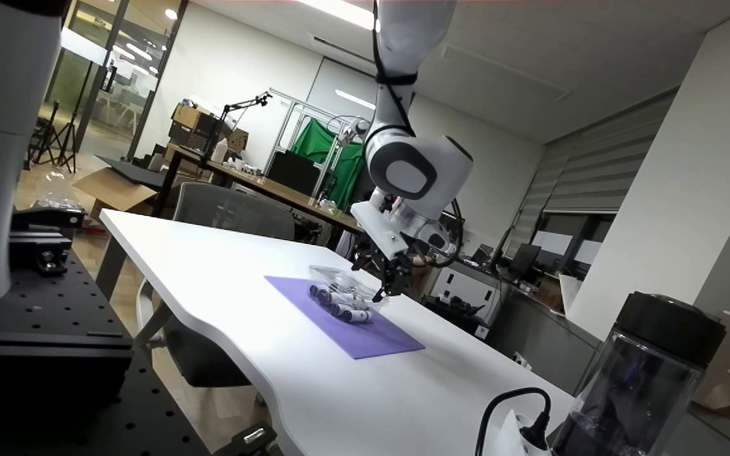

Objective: Open the bowl

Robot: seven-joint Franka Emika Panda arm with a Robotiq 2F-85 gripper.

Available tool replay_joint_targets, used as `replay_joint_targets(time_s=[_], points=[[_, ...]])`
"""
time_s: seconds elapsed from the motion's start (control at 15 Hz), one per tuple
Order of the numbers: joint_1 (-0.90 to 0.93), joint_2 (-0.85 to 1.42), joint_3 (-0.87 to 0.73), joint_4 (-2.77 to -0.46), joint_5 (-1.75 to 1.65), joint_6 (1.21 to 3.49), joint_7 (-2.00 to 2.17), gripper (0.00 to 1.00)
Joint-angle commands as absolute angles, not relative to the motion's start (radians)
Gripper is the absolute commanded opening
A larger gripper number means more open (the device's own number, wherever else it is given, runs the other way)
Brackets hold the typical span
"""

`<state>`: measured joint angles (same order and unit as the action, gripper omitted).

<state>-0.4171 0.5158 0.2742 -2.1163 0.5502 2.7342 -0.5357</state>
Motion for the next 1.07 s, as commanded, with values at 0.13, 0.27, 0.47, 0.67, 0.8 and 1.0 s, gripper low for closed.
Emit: replay_joint_targets(time_s=[0.13, 0.27, 0.47, 0.67, 0.8, 1.0], points=[[-0.405, 0.517, 0.252, -2.101, 0.545, 2.712, -0.519, 1.0], [-0.406, 0.515, 0.253, -2.103, 0.548, 2.712, -0.52, 1.0], [-0.409, 0.513, 0.258, -2.102, 0.552, 2.703, -0.523, 1.0], [-0.413, 0.515, 0.26, -2.097, 0.561, 2.677, -0.522, 1.0], [-0.413, 0.515, 0.259, -2.094, 0.568, 2.659, -0.523, 1.0], [-0.415, 0.511, 0.261, -2.09, 0.591, 2.636, -0.525, 1.0]])
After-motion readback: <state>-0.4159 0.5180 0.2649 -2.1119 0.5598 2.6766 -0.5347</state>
